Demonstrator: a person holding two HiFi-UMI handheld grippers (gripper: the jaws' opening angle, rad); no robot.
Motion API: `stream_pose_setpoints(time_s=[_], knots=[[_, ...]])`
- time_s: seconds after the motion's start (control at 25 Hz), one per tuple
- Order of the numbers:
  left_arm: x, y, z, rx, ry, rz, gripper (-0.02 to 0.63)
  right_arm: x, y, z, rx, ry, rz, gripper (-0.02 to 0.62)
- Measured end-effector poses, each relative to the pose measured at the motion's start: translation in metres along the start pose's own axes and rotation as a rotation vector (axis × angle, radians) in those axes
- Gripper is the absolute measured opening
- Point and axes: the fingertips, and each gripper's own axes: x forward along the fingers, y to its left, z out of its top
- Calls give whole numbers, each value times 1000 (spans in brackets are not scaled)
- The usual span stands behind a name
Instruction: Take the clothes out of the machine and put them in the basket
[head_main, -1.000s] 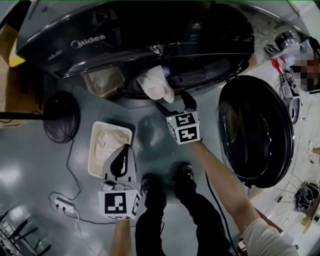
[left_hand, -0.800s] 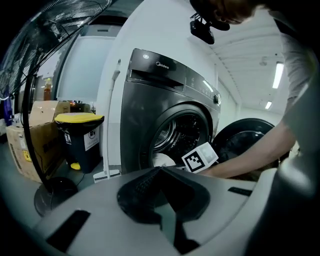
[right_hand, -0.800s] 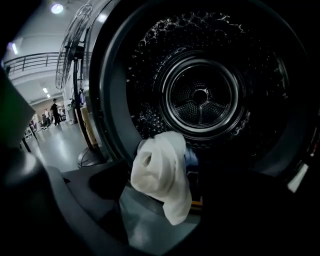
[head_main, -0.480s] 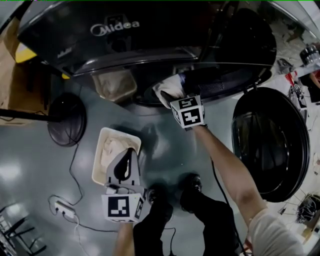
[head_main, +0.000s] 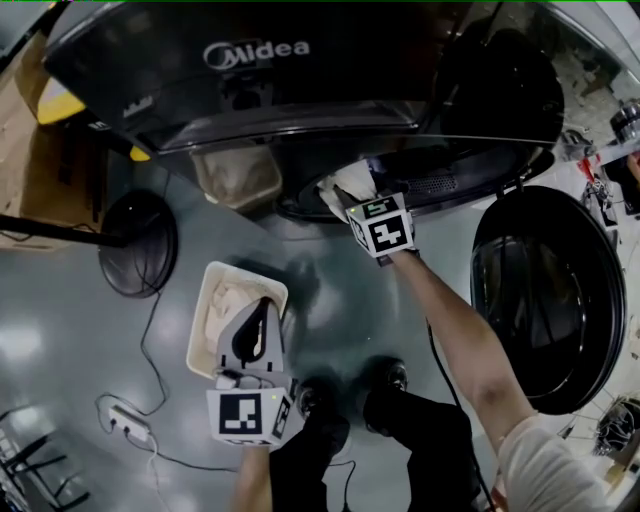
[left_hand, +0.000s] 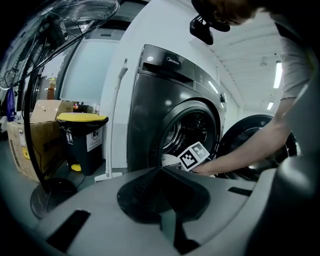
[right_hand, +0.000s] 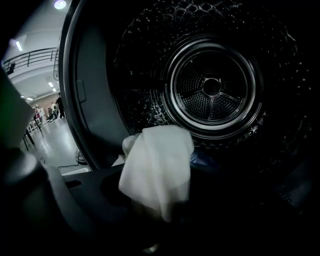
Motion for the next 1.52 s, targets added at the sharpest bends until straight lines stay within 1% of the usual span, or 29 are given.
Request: stream_pose_setpoints(time_s=[0.08,0.16,0.2,0.44,0.76,1.0,1.36,1.52], knots=[[0,-1,3,-1,-8,-1,18,-4,-1,1,-22,13,-14,160],[0,-3,7,8,-14,-4,20,-12,-3,4,-30,13,-33,124],[-1,-4,8,9,-13,-6,20,-17,-5,7,-26,7,-41,118],[-14,-14,24,-1,1,-6,18,-65,-10,22,2,-54,-77,106],[-38,-44,59,-26,34,-26,19,-164,-2,51,10,-132,-86,104],[-47,-54,81,-16,32,-30,19,-235,9,69,2,-176,-87,104],[-54,-68,79,-31,50,-41,18,-306,29,73,-21,-232,-68,104],[-63,-64,81,-40,42,-28,18,-326,51,83,-70,-263,-46,104]])
